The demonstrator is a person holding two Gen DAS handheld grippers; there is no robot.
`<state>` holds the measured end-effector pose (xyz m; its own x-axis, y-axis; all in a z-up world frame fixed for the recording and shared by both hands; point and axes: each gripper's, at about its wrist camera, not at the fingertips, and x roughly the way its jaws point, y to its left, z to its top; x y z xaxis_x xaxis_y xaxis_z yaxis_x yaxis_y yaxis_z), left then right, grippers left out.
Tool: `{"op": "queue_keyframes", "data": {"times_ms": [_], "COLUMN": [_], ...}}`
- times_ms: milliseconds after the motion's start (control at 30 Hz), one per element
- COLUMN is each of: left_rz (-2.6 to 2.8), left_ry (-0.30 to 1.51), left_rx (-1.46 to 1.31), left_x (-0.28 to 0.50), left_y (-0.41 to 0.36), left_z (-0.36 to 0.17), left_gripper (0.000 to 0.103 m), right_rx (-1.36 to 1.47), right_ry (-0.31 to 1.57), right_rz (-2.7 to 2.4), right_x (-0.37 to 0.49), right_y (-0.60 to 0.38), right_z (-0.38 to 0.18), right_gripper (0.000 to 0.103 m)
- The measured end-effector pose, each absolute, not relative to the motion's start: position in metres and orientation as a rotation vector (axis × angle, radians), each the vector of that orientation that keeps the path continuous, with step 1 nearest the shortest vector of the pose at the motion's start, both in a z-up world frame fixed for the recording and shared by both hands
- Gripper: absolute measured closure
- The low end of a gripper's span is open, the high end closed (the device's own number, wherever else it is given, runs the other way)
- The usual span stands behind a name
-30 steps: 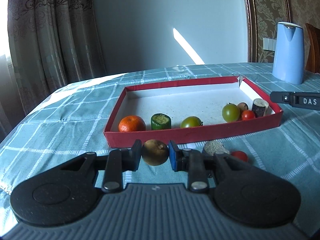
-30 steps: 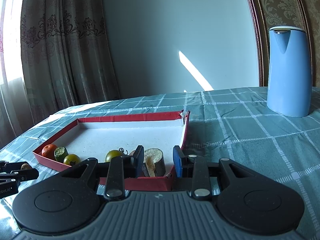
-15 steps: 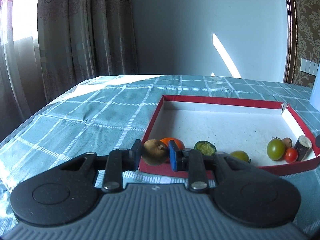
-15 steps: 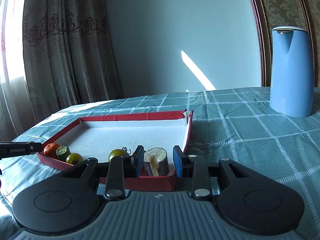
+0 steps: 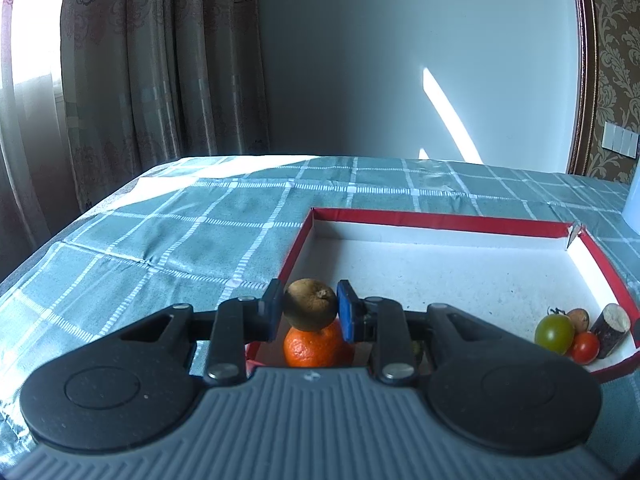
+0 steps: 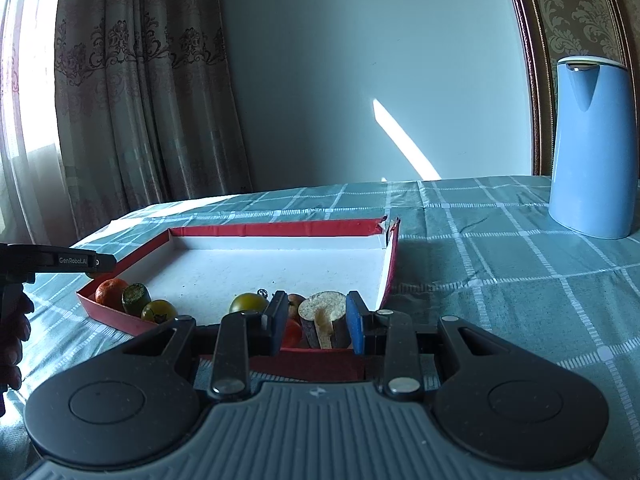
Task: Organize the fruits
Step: 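Carry the brown fruit into the tray beside the mandarin and open the left gripper, then grasp the red cherry tomato with the right gripper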
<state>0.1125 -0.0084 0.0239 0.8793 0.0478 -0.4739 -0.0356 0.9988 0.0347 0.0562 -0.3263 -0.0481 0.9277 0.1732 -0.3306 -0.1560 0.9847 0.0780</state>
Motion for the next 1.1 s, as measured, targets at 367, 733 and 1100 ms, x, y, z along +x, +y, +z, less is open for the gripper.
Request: {"op": "queue_keyframes", "data": {"times_ms": [367,733,1100], "left_rz": [0.042,0.044,0.058], "left_ry": [0.515,0.502,0.482], "left_rx": [0.016,0.026,0.01], "left_x": [0.125,0.124,0.106], "left_y": [-0.01,-0.012,-0.002], "left_z": [0.021,0.021,0.027], "left_gripper": [0.077,0.07,0.036], "right_rx": [0.045,0.046,0.059], "right_ry": [0.348,0.348,0.334], "right_rz": [0.184,0.184,0.217], "right_x": [0.055,0.055,0.05], "right_y": [-0.323,-0.322,-0.322], "right_z": [-0.048,-0.048,-0.046], "right_gripper": [0.073,0.073,0.073]}}
